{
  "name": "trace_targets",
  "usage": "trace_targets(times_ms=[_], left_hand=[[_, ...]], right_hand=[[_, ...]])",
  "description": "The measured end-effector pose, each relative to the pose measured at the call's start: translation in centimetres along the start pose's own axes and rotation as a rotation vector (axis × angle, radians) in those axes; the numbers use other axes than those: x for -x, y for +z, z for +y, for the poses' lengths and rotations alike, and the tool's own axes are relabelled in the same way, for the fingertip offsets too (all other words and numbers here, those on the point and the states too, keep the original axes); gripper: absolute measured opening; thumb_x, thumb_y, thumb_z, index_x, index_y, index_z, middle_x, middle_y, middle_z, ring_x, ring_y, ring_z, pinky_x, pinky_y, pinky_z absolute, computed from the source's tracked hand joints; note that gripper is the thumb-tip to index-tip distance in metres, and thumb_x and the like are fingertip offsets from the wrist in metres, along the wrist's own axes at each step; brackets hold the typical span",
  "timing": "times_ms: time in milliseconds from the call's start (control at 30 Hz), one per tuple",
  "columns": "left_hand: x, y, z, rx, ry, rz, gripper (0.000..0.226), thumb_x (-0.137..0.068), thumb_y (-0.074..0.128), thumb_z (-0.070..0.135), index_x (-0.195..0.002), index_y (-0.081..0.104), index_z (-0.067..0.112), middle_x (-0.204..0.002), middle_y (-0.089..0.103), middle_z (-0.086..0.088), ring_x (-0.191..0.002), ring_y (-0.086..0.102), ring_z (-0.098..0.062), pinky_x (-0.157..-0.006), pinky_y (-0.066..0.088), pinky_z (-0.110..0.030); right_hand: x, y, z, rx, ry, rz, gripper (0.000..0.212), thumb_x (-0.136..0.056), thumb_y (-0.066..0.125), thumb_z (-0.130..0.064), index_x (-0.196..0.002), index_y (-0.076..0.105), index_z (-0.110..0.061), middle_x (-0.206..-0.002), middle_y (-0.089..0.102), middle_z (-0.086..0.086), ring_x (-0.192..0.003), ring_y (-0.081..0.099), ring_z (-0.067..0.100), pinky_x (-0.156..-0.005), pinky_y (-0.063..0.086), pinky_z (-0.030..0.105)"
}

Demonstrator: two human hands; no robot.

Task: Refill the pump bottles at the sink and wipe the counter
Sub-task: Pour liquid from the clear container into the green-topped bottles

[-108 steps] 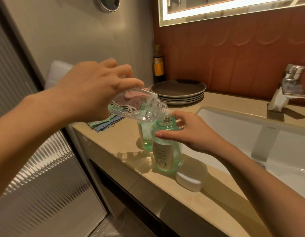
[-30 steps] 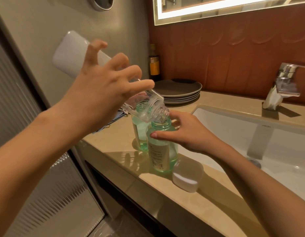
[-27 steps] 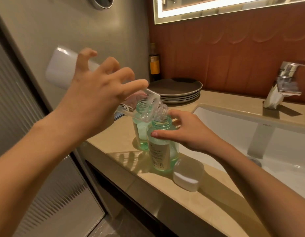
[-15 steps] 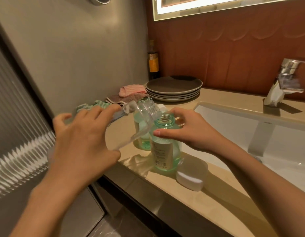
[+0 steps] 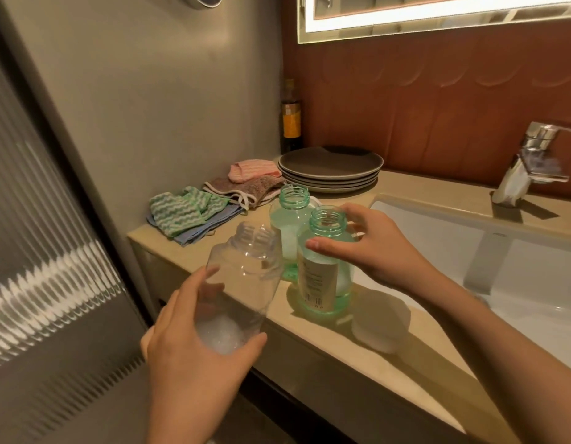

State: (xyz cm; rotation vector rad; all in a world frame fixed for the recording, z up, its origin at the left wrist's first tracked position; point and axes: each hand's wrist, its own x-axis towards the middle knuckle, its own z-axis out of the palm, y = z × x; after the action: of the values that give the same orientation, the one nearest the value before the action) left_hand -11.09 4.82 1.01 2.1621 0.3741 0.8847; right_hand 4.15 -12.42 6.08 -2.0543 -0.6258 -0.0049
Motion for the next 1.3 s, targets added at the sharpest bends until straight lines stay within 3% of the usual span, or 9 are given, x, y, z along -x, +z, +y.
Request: trace_targets(times_ms=[133, 267, 367, 433, 600, 767, 967, 1133, 1300], left_hand=[[1.2, 0.5, -1.6, 0.131, -0.073, -0.001, 0.092, -0.041, 0.092, 0.019, -0.119, 0.05, 0.043, -0.111, 0.062, 0.016, -0.097, 0.058, -0.003, -0.092, 0.043, -0.029], [2.6, 1.3, -2.6, 0.205, -0.085, -0.063, 0.094, -0.041, 0.091, 0.014, -0.123, 0.052, 0.036, -0.112, 0.061, 0.012, -0.1, 0.059, -0.013, -0.095, 0.045, -0.036], [3.7, 1.7, -2.8, 0.307, -0.094, -0.146, 0.093, -0.042, 0.091, 0.014, -0.12, 0.051, 0.043, -0.114, 0.06, 0.018, -0.104, 0.056, -0.002, -0.095, 0.044, -0.031], [4.4, 1.8, -2.9, 0.39, -0.116, -0.221, 0.09, -0.043, 0.091, 0.012, -0.114, 0.049, 0.049, -0.112, 0.061, 0.022, -0.104, 0.053, 0.01, -0.093, 0.041, -0.022], [5.6, 2.1, -3.5, 0.487, -0.159, -0.323, 0.089, -0.044, 0.091, 0.01, -0.113, 0.051, 0.049, -0.107, 0.063, 0.023, -0.104, 0.054, 0.011, -0.093, 0.04, -0.021], [6.2, 2.5, -3.7, 0.512, -0.153, -0.372, 0.089, -0.043, 0.091, 0.012, -0.111, 0.05, 0.052, -0.105, 0.064, 0.023, -0.104, 0.056, 0.004, -0.088, 0.039, -0.017], [6.8, 2.5, -3.4, 0.53, -0.138, -0.407, 0.087, -0.044, 0.09, 0.008, -0.112, 0.052, 0.047, -0.104, 0.065, 0.021, -0.096, 0.057, 0.008, -0.078, 0.042, -0.004], [6.7, 2.4, -3.1, 0.551, -0.093, -0.46, 0.086, -0.046, 0.09, 0.003, -0.116, 0.053, 0.04, -0.111, 0.064, 0.016, -0.101, 0.057, 0.009, -0.079, 0.041, -0.001], [7.2, 2.6, -2.4, 0.562, -0.022, -0.542, 0.088, -0.038, 0.083, 0.035, -0.119, 0.051, 0.043, -0.117, 0.061, 0.017, -0.109, 0.056, 0.004, -0.088, 0.041, -0.008]], right_hand=[[0.3, 0.3, 0.1, 0.01, 0.008, 0.025, 0.073, -0.057, 0.065, -0.065, -0.12, 0.059, -0.028, -0.121, 0.062, -0.009, -0.113, 0.054, 0.011, -0.095, 0.046, 0.034], [1.0, 0.4, -0.1, 0.035, -0.031, -0.011, 0.065, -0.074, 0.054, -0.065, -0.13, 0.052, -0.034, -0.127, 0.058, -0.016, -0.116, 0.053, 0.005, -0.103, 0.043, 0.04], [1.7, -0.7, -0.5, 0.089, -0.023, -0.071, 0.072, -0.085, 0.032, -0.069, -0.147, 0.025, -0.033, -0.147, 0.029, -0.02, -0.132, 0.031, -0.001, -0.112, 0.022, 0.025], [2.5, -2.2, -0.5, 0.113, 0.005, -0.006, 0.076, -0.085, 0.027, -0.074, -0.149, 0.009, -0.037, -0.155, 0.013, -0.017, -0.137, 0.02, 0.001, -0.111, 0.018, 0.027], [7.0, -3.5, 1.0, 0.306, 0.142, 0.129, 0.079, -0.071, 0.047, -0.064, -0.142, 0.034, -0.032, -0.146, 0.04, -0.007, -0.129, 0.042, 0.013, -0.102, 0.035, 0.031], [10.5, -0.5, 3.1, 0.464, 0.22, -0.028, 0.079, -0.073, 0.046, -0.065, -0.144, 0.022, -0.04, -0.153, 0.025, -0.013, -0.138, 0.026, 0.011, -0.11, 0.026, 0.033], [11.1, 1.2, 4.7, 0.624, 0.146, 0.072, 0.074, -0.082, 0.046, -0.062, -0.146, 0.028, -0.029, -0.15, 0.035, -0.005, -0.135, 0.03, 0.015, -0.112, 0.026, 0.035], [12.2, 0.6, 3.6, 0.394, 0.138, 0.269, 0.071, -0.076, 0.058, -0.062, -0.137, 0.044, -0.027, -0.139, 0.047, -0.005, -0.125, 0.039, 0.015, -0.103, 0.035, 0.035], [13.7, 0.2, 0.7, -0.148, 0.038, 0.267, 0.064, -0.069, 0.052, -0.063, -0.125, 0.052, -0.033, -0.12, 0.055, -0.015, -0.104, 0.054, 0.006, -0.078, 0.05, 0.021]])
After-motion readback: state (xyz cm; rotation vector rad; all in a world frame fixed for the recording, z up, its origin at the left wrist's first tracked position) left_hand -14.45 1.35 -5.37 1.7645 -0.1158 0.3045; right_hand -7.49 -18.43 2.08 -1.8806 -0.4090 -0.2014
